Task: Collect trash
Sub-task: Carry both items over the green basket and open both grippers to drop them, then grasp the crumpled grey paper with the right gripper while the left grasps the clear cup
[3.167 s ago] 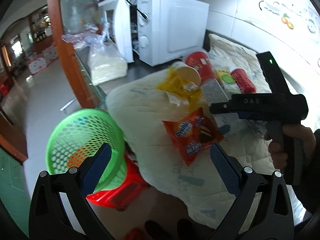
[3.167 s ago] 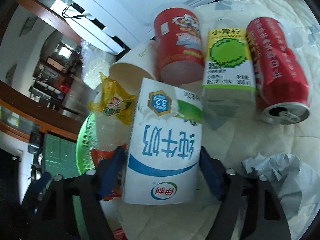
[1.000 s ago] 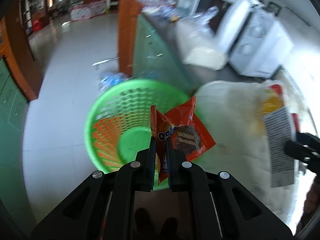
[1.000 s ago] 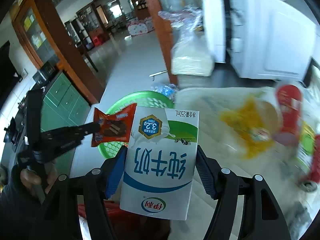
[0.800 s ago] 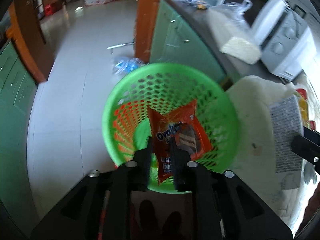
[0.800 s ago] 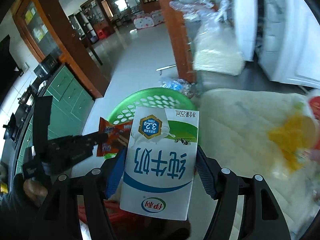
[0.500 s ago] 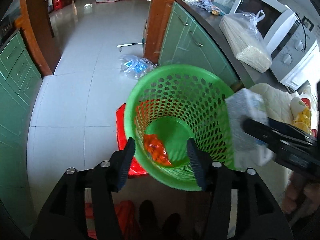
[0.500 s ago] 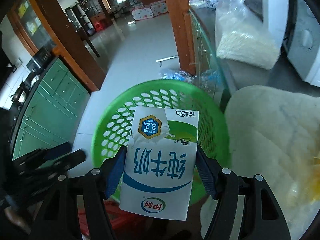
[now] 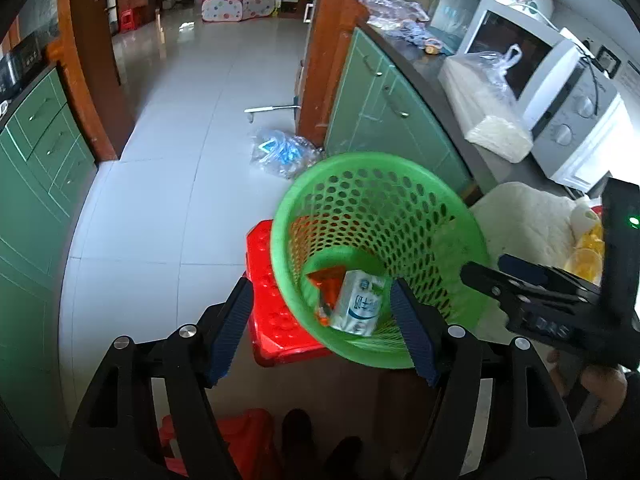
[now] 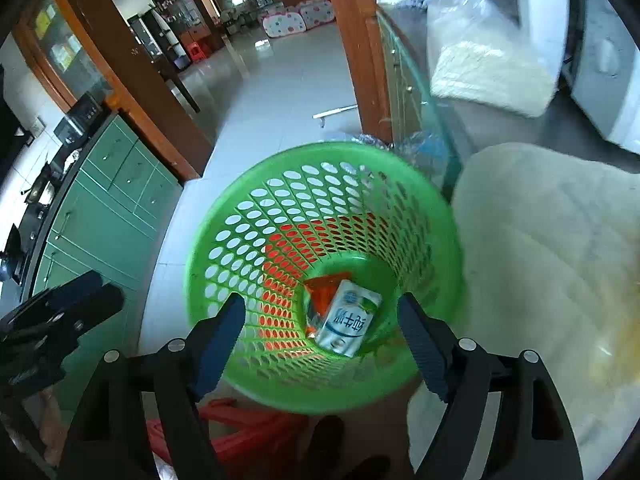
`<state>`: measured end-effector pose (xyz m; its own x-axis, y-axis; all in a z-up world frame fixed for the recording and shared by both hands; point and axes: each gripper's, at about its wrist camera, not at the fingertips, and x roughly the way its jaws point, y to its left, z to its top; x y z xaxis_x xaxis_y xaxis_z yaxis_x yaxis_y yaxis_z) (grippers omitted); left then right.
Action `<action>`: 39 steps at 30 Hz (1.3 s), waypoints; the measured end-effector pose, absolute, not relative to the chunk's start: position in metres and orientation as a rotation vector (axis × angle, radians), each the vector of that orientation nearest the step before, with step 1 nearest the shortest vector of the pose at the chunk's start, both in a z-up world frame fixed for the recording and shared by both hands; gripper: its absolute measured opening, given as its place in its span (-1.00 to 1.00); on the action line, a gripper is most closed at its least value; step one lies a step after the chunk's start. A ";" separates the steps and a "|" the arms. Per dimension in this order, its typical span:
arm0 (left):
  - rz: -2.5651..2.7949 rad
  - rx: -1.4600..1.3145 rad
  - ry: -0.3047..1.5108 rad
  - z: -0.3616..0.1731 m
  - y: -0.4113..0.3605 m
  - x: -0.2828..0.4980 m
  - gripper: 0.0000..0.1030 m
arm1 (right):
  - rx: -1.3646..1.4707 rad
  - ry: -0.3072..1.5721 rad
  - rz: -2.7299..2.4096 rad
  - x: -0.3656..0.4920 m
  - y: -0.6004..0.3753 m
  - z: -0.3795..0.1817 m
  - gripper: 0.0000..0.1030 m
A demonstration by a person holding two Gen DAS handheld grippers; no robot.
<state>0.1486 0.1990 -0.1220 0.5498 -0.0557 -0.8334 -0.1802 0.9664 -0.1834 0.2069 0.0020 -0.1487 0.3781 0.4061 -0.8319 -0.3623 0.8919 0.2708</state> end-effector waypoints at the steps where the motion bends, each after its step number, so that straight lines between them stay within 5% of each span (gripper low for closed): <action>1: 0.070 -0.257 0.985 -0.120 0.195 0.147 0.37 | 0.044 1.065 0.485 0.201 -0.003 -0.142 0.53; 15: -0.095 -0.197 0.919 -0.077 0.086 0.136 0.48 | -0.008 0.941 0.318 0.115 -0.121 -0.077 0.63; 30: -0.266 -0.084 0.912 -0.059 -0.010 0.129 0.53 | 0.140 0.888 -0.029 0.039 -0.273 -0.075 0.64; 39: -0.298 -0.039 0.928 -0.063 -0.036 0.138 0.73 | 0.208 0.913 -0.193 0.033 -0.337 -0.097 0.75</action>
